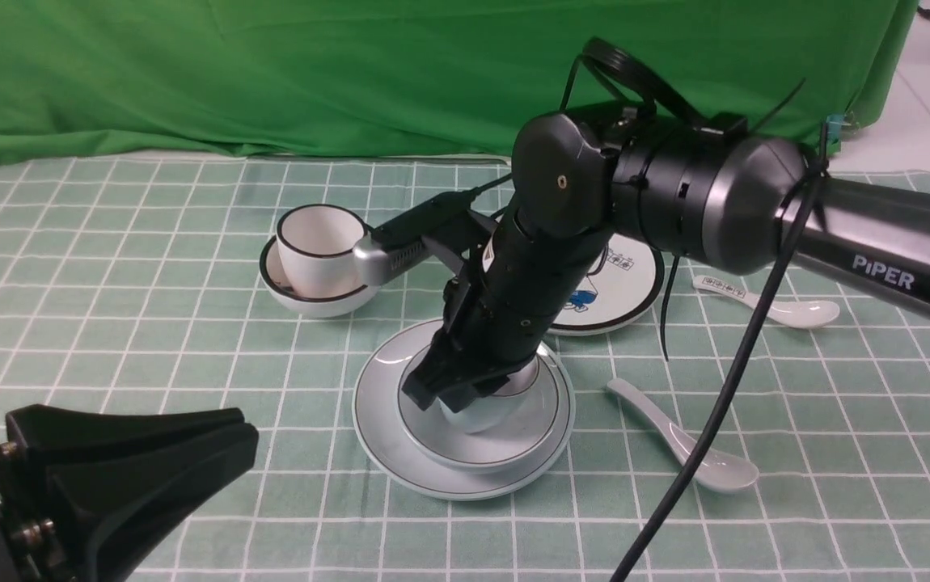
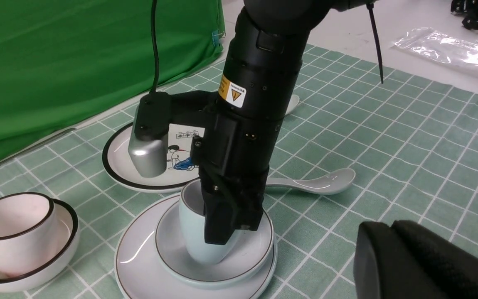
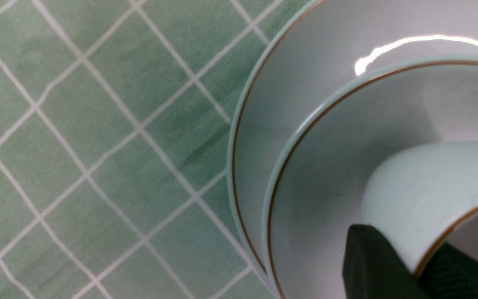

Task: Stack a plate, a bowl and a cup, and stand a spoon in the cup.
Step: Use the right arm to put the blue teacup into the blue rice bowl in the middle, then use the right arm to grab a blue soup spoon

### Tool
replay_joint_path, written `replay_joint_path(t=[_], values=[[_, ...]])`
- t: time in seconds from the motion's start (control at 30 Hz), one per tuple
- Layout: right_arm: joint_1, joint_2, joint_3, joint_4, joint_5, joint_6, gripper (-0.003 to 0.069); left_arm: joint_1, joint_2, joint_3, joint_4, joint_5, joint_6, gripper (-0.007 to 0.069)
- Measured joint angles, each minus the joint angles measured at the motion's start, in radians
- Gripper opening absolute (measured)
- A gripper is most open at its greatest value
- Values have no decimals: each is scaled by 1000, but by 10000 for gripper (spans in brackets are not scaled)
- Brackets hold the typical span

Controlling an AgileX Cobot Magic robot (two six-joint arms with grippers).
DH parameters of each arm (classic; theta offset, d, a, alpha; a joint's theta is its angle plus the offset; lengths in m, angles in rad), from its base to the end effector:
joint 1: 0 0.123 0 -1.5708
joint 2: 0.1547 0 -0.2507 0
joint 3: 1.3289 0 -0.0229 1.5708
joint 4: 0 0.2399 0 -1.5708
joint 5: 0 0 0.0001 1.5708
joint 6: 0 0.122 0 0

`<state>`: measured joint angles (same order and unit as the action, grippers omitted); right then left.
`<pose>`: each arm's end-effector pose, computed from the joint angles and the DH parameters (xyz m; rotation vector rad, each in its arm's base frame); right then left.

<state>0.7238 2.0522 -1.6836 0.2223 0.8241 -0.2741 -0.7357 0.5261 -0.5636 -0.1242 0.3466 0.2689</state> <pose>0.3174 0.3069 0.1731 -1.1585 2.4442 0.4056 0.1147 -0.1107 0.3067 0.8061 1.6241 -0.4546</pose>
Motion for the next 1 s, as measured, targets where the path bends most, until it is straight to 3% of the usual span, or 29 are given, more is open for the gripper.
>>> replay_joint_path(t=[0.13, 0.23, 0.3, 0.33, 0.5, 0.77, 0.87, 0.9, 0.93, 1.0], values=[[0, 4, -1, 0, 1, 6, 141, 0, 0, 0, -1, 1, -3, 10], [0, 13, -1, -4, 1, 36, 297, 0, 0, 0, -1, 2, -3, 10], [0, 13, -1, -5, 2, 48, 340, 0, 0, 0, -1, 2, -6, 10], [0, 13, -9, -8, 11, 52, 399, 0, 0, 0, -1, 2, -6, 10], [0, -4, -68, -9, 68, 56, 486, 0, 0, 0, -1, 2, -6, 10], [0, -140, -172, -40, 247, 49, 477, 0, 0, 0, -1, 2, -6, 10], [0, -220, -178, -148, 305, 49, 408, 0, 0, 0, -4, 3, -6, 10], [0, -264, -165, -245, 305, 60, 353, 0, 0, 0, -10, 3, -6, 10], [-1, -264, -165, -258, 305, 61, 347, 0, 0, 0, -11, 3, -6, 10], [-24, -342, -96, -370, 305, 89, 263, 0, 0, 0, -23, 2, -6, 10]])
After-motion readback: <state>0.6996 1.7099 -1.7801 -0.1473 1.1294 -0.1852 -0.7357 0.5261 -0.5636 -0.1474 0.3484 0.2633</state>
